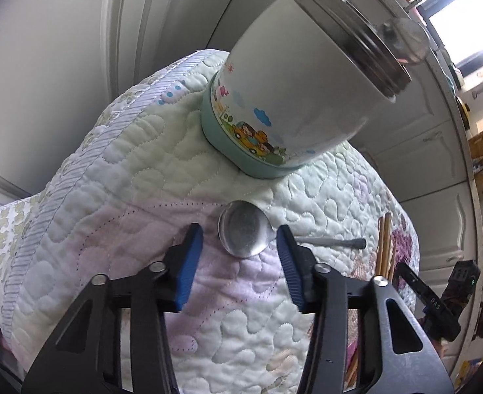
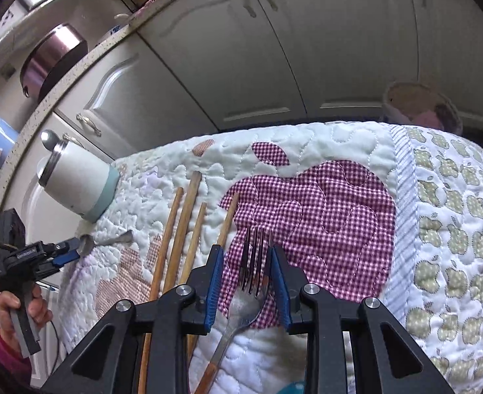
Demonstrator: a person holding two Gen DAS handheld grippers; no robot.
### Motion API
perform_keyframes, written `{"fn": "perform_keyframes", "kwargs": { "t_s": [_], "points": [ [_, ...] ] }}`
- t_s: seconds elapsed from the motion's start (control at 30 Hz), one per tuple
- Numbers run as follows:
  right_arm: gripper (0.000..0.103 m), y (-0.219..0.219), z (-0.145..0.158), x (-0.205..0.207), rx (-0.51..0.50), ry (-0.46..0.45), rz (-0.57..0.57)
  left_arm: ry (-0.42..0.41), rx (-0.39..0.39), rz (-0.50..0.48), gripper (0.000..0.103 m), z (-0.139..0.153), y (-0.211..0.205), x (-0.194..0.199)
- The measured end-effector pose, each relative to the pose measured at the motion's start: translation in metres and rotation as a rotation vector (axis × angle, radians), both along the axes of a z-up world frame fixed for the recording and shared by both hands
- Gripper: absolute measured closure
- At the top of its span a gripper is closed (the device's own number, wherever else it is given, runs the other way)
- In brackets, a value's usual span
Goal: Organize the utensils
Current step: 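Close right tool on the steel fork while left tool grasps the steel spoon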
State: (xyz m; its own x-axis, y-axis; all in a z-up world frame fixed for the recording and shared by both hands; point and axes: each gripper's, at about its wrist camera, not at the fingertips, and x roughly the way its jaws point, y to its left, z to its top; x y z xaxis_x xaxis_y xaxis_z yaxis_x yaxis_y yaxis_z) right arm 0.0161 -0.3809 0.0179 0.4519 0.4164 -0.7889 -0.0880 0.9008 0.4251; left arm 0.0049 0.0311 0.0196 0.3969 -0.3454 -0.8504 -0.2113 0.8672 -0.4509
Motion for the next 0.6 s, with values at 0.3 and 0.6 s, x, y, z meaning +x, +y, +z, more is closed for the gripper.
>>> {"fn": "perform_keyframes", "kwargs": {
  "t_s": [0.3, 0.6],
  "points": [
    [0.088, -0.003, -0.003, 0.0, 0.028, -0.013, 0.001, -0.007, 0.025, -0.003, 0.094, -0.005, -0.002, 0.004],
    [0.094, 0.003, -0.002, -0.009, 0.03, 0.012, 0.05, -0.031, 0.045, -0.034, 0.095, 0.005, -0.01, 0.003]
  ]
}}
